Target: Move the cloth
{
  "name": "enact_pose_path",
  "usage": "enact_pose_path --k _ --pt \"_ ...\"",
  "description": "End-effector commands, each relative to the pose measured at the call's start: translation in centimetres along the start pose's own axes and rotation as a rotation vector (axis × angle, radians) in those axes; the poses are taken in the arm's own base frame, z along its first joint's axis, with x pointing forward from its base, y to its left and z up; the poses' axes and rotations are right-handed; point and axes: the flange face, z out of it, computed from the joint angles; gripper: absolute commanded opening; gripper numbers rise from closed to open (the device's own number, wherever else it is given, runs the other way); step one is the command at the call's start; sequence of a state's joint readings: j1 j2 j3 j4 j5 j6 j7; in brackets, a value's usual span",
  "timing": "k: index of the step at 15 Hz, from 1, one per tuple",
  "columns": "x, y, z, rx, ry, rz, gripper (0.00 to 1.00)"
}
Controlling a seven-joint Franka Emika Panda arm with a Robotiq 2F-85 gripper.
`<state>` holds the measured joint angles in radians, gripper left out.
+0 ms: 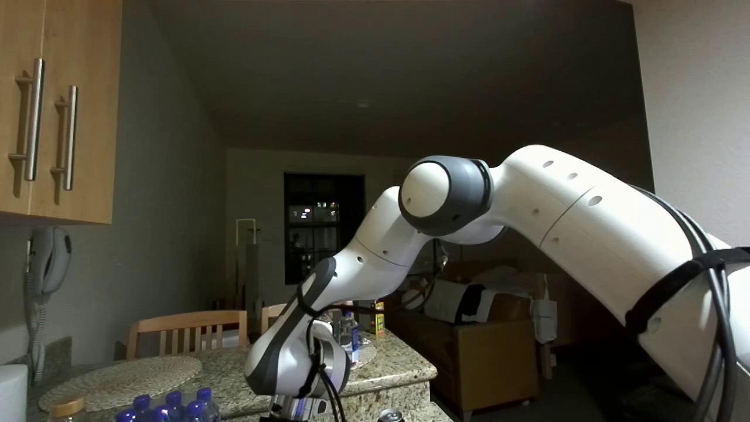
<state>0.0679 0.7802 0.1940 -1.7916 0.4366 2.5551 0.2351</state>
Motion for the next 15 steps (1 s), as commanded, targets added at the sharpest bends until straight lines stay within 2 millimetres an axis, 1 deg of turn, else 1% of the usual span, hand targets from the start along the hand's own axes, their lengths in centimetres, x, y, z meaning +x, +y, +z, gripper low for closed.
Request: enact_pose_path --k 1,4,7,9,12,14,15 --pt "0.0 -1.0 -2.3 0.025 0.031 -0.068 0.08" --pt "-0.1 -1.7 -4.2 0.029 0.056 -0.098 0.08" --pt "0.3 -1.2 -5.9 0.033 0.077 -0.087 0.08" --pt "0.8 0.1 -7.4 0.031 0.096 -0.061 0.08" --pt "1.5 3.0 -9.7 0.024 0.123 -0.007 0.08" --pt "1.8 4.6 -10.8 0.02 0.133 0.021 0.08" --pt "1.9 5.2 -11.0 0.016 0.132 0.029 0.08"
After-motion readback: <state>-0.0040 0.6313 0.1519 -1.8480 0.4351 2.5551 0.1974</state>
